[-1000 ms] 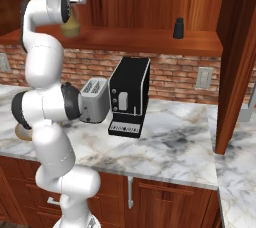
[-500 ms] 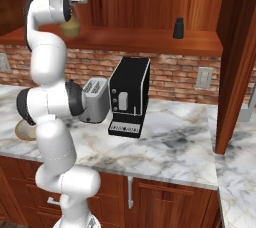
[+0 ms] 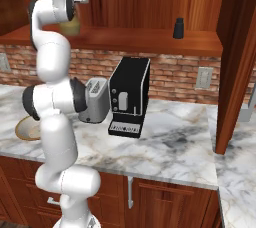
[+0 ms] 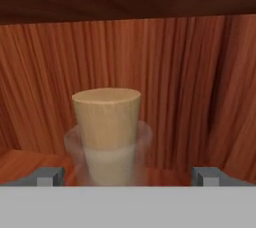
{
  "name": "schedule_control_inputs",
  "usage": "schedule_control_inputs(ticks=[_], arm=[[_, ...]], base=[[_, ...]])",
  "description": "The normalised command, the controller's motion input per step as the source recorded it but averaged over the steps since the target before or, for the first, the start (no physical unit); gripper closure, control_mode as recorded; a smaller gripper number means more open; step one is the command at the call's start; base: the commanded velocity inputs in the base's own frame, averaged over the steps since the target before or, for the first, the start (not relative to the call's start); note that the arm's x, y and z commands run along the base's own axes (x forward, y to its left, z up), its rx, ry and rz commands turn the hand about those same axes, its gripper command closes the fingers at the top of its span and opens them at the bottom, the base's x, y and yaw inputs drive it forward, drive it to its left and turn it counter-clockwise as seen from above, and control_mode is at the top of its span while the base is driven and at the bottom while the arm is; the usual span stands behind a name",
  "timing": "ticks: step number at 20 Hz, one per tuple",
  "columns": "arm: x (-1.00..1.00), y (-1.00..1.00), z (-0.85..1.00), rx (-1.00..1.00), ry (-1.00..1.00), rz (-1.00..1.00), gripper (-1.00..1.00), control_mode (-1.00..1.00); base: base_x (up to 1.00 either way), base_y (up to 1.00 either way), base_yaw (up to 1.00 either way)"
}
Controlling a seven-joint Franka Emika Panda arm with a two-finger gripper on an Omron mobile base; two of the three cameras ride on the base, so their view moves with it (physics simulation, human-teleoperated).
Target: Retrieve the bottle and the shaker from the cabinet and place them next to the mixing bowl on the counter. Then add garlic from the fridge to the mixing bowl.
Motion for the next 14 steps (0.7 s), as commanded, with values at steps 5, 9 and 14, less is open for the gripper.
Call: schedule_control_inputs(ticks=[5,9,14], arm=[[0.22,0.07,0.00,0.00,0.00,0.00,-1.00,-1.00],[0.14,0.08,0.00,0.00,0.00,0.00,1.00,-1.00],[0.03,0.01,0.00,0.00,0.00,0.00,1.00,-1.00]], base=[[0.00,0.00,0.00],[0.00,0.00,0.00],[0.00,0.00,0.00]])
